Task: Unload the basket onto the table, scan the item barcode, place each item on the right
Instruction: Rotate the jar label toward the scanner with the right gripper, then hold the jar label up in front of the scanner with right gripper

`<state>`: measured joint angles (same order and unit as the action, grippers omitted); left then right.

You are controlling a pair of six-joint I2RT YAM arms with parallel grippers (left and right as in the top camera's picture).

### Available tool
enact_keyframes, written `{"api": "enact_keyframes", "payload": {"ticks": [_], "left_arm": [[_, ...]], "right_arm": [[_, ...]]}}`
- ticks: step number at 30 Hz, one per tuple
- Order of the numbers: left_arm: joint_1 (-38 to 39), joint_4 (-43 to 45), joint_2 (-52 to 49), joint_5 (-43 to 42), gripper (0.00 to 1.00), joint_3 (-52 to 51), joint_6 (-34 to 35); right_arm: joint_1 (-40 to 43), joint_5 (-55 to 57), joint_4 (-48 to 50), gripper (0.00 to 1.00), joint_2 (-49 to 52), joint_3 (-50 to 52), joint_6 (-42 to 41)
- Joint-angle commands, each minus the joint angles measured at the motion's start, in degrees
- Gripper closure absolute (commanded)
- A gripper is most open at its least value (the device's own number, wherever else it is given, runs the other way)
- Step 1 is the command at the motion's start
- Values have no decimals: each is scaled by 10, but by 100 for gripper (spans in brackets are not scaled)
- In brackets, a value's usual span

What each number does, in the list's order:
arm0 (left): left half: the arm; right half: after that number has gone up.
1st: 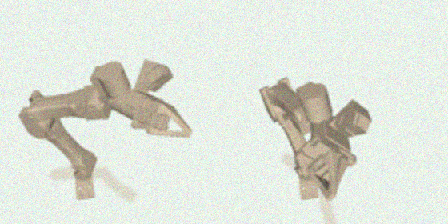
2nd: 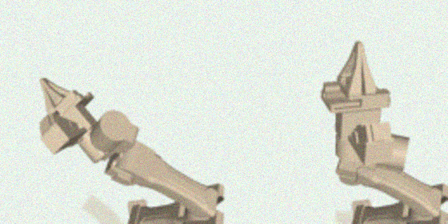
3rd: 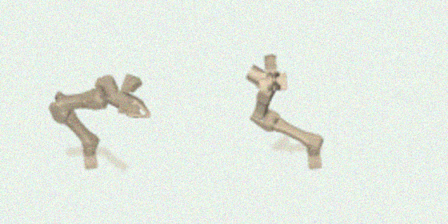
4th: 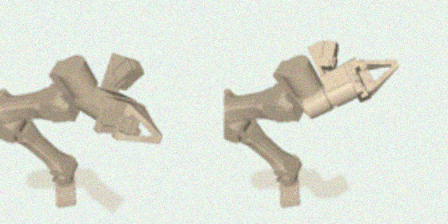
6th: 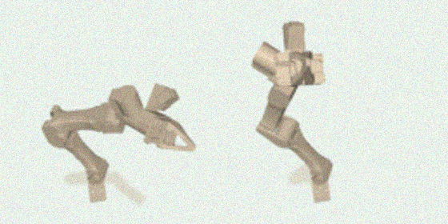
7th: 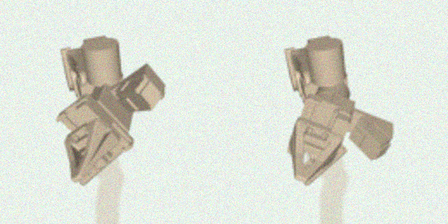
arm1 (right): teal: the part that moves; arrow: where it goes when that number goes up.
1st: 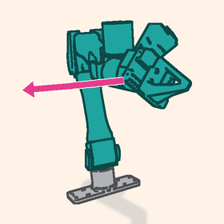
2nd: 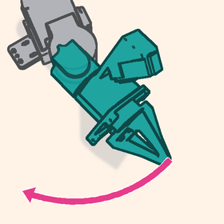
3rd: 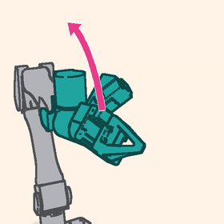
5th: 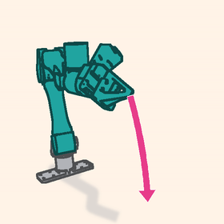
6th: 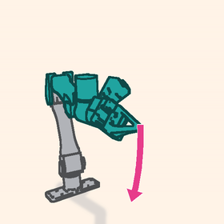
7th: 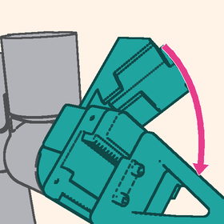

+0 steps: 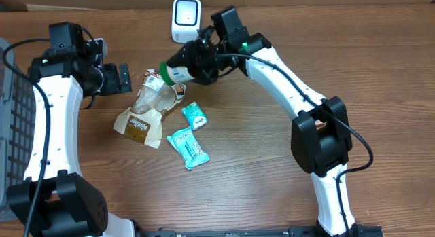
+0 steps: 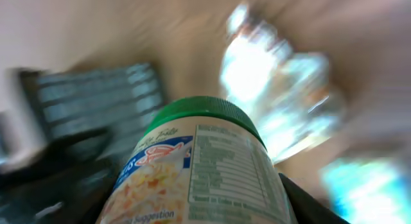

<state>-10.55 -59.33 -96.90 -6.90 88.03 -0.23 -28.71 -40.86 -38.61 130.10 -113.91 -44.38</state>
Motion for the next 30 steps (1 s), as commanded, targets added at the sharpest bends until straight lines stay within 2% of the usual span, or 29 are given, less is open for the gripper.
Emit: {"api": "enact_keyframes", "payload": {"ticks": [1, 8, 12, 18, 24, 30], "left_arm": [[-3, 0, 7, -2, 0, 9, -11], [-3, 0, 7, -2, 0, 9, -11], [-3, 0, 7, -2, 0, 9, -11], [-3, 0, 7, -2, 0, 9, -11], [-3, 0, 7, -2, 0, 9, -11], [-3, 0, 7, -2, 0, 9, -11]], "right_arm": [[-3, 282, 20, 96, -2, -14, 169], [-36, 514, 220, 96, -1, -14, 272], [-53, 572, 384, 93, 18, -14, 349], [-54, 618, 584, 85, 60, -15, 398], [-49, 618, 680, 82, 105, -16, 454], [-27, 596, 711, 80, 151, -25, 450]]}}
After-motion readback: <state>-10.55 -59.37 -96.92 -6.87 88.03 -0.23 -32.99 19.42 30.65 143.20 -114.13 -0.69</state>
